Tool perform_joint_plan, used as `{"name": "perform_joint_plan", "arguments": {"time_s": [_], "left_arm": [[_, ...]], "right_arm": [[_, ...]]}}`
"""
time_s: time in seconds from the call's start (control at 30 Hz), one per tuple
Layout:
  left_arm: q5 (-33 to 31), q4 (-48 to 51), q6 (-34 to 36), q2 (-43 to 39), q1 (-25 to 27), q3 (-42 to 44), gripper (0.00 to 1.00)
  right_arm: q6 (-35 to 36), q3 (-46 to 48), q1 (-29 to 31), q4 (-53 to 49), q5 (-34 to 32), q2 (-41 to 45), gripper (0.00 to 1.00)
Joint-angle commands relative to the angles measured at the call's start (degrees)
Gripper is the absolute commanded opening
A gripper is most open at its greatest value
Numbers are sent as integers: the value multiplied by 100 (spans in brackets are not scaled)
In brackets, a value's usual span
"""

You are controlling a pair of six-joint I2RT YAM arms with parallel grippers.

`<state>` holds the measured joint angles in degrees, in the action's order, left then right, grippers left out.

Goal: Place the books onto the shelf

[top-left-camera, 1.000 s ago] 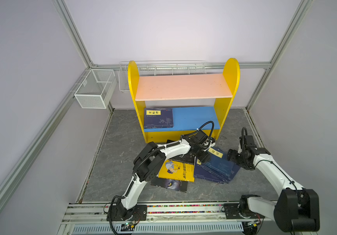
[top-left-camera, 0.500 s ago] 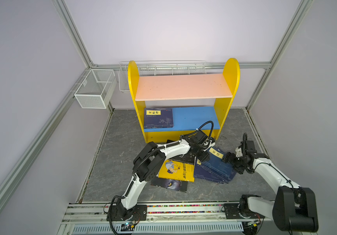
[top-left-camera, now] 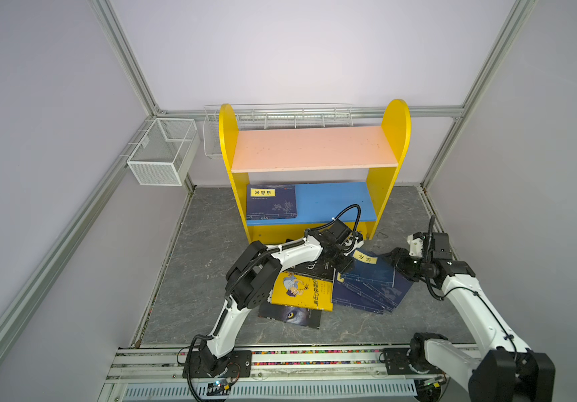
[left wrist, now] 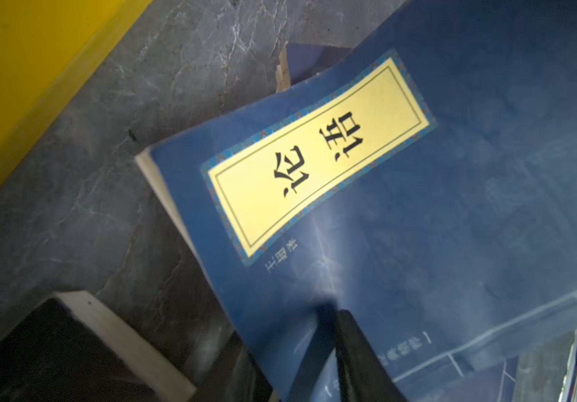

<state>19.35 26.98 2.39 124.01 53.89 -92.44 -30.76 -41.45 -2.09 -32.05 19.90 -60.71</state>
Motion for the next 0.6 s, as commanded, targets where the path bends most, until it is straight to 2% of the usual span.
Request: {"name": "perform_joint_plan", "arguments": {"time_s": [0.0, 0.23, 0.47, 0.5, 0.57], "left_arm": [[182, 225, 174, 132, 97, 179, 38], [469, 9, 36, 21, -16, 251, 39], [929, -544, -409, -420, -285, 557, 39], [1014, -721, -546, -551, -347, 663, 41], [1182, -1109, -839, -817, -487, 870, 51]], "right_arm": [[77, -65, 112, 86, 333, 84, 48], [178, -21, 320, 138, 115, -27, 35], [283, -230, 436, 71, -112, 175, 7], [339, -293, 422, 36, -114, 219, 6], [477, -400, 416, 21, -13, 323, 6]]}}
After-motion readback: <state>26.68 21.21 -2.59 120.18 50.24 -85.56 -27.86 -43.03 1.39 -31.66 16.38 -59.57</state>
